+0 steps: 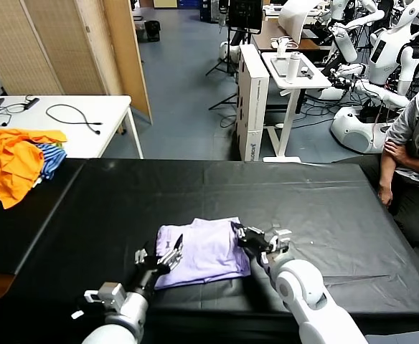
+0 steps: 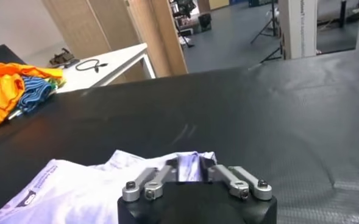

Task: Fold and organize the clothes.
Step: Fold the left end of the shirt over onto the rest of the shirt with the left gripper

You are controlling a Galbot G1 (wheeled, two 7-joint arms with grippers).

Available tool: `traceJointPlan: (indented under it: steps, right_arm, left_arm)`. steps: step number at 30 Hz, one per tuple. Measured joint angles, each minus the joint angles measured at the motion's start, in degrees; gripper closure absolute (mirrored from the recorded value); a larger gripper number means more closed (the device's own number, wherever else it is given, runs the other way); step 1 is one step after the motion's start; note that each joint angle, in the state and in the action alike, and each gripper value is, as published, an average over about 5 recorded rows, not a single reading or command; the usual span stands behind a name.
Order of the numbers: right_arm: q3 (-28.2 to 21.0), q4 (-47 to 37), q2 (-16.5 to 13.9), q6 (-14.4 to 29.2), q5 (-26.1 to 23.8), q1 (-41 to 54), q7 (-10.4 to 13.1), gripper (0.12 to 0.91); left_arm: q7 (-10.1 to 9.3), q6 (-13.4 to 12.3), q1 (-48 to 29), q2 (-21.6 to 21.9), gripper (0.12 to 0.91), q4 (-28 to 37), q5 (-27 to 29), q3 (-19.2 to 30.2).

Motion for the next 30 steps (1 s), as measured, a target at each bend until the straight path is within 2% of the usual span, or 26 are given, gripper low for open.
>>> traceJointPlan:
  steps: [12, 14, 16, 20, 21, 25, 27, 30]
  right_arm:
    - [3.1, 2.8, -1.5, -1.6, -4.3, -4.6, 1.3, 0.876]
    - [3.6, 3.2, -1.4, -1.6, -3.8, -5.3, 1.2, 0.819]
    - [4.4, 4.0, -1.2, -1.3, -2.6, -6.0, 1.0, 0.724]
    - [6.9, 6.8, -0.4, -0.5, -0.4, -8.0, 0.4, 0.498]
    - [7.6, 7.7, -0.4, -0.2, -0.2, -8.5, 0.3, 0.423]
    - [9.9, 11.3, -0.6, 1.0, 0.0, -11.0, 0.2, 0.202]
    - [10.5, 13.0, -0.9, 1.4, 0.1, -11.9, 0.2, 0.142]
    - [11.1, 15.2, -1.1, 1.6, 0.4, -12.9, 0.4, 0.121]
  left_arm:
    - [0.11, -1.1, 0.1, -0.5, 0.123, 0.4, 0.2, -0.3]
    - [0.38, -1.7, 0.2, -0.7, 0.123, 0.6, 0.4, -0.4]
    - [0.92, -2.6, 0.4, -0.9, 0.123, 0.9, 0.6, -0.6]
    - [2.1, -4.5, 0.4, -1.7, 0.123, 2.0, 1.0, -1.0]
    - [2.38, -5.0, 0.4, -2.0, 0.123, 2.2, 1.0, -1.0]
    - [3.89, -6.8, -0.2, -3.0, 0.123, 3.6, 0.6, -1.2]
    - [4.46, -7.4, -0.6, -3.4, 0.123, 4.5, -0.1, -1.3]
    - [4.77, -8.2, -1.3, -3.8, 0.123, 6.2, -1.3, -1.6]
